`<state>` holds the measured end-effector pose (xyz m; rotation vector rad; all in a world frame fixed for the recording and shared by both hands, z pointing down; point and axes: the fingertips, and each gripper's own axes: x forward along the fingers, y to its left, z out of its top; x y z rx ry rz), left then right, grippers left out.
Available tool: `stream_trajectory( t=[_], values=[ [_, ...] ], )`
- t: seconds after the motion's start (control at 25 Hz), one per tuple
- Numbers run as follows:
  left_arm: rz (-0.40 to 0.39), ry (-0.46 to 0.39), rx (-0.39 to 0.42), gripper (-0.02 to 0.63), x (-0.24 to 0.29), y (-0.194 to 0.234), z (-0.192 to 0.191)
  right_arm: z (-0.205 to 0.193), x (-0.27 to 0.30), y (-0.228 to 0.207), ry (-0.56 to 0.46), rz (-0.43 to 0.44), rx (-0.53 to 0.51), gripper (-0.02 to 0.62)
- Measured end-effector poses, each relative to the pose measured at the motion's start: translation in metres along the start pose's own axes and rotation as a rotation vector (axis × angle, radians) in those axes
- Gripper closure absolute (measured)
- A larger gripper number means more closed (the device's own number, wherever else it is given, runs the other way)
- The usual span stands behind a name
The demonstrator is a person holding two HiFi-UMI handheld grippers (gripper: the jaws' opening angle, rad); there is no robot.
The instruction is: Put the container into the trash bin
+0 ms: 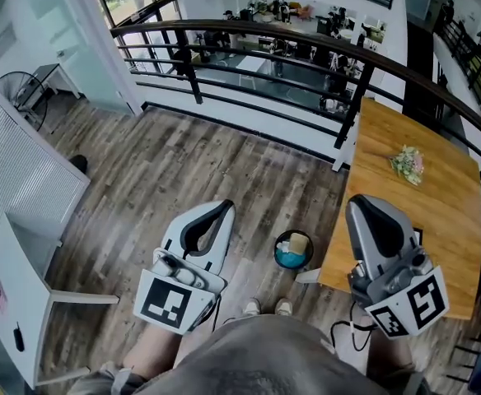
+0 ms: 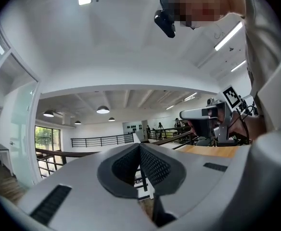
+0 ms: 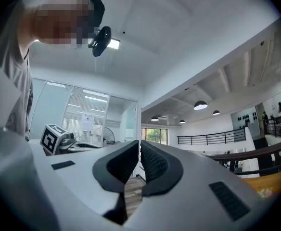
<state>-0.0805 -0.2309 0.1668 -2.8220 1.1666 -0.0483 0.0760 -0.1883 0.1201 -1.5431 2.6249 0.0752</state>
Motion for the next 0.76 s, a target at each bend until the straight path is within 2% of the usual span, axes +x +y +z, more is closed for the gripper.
stream_trajectory(
  t=[0.52, 0.76],
  values=[
    [0.014, 0.03, 0.026, 0.591, 0.011, -0.008, -0.01, -0.023, -0.01, -0.01, 0.044, 0.008, -0.016, 0.555],
    [0.012, 0.02, 0.021, 0.591, 0.015, -0.015, -0.005, -0.019, -0.016, -0.016, 0.038, -0.002, -0.015, 0.555]
  ],
)
